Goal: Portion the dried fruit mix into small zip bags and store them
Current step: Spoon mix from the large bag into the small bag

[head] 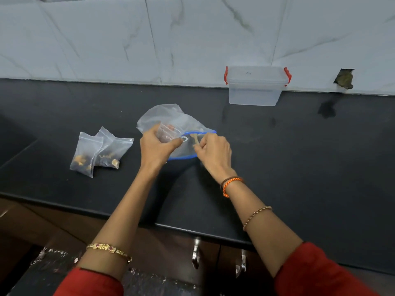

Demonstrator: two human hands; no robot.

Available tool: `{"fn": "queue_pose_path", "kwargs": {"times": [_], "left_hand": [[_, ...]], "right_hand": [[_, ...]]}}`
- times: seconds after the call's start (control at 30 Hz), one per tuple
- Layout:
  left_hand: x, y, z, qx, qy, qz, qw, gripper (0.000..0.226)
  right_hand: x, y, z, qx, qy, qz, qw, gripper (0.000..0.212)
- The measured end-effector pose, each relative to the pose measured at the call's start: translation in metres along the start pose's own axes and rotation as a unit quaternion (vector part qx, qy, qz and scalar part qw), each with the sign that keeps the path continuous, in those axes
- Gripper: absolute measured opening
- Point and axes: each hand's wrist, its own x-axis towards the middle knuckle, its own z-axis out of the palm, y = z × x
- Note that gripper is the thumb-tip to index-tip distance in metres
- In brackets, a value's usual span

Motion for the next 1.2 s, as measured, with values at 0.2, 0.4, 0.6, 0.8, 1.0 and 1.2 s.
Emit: {"fn": "queue_pose_path", "kwargs": {"times": [0.2,0.4,0.6,0.8,1.0,1.2], "left_hand": [[0.02,0.0,-0.026,-0.043,0.017,-0.029,0.998,0.021],[0.072,0.011,-0.032,0.092,0.034,-0.037,0.994,0.022],[0.116,-0.008,-0.012,0.202,-0.009,-0.067,0.977,0.024],[0.132,-0.021,-0.006,0.259,-0.011,-0.095,0.961,0.017],[0.137,-0.023,-0.002,0.251,0.002,-0.064,0.966,0.029],[0.132,0.013,0.007,0.209,0.044,0.066,0.975,0.028]], "right_hand": [[0.002,-0.002,0.031,0.06,0.028,0.013,0.998,0.027],[0.009,0.008,0.036,0.105,0.036,0.039,0.993,0.028],[0.009,0.01,0.038,0.125,0.025,0.012,0.992,0.029],[0.009,0.009,0.034,0.135,0.045,-0.016,0.99,0.021],[0.008,0.007,0.035,0.127,0.028,0.007,0.992,0.017],[0.006,0.008,0.034,0.128,0.053,0.026,0.99,0.016]]}}
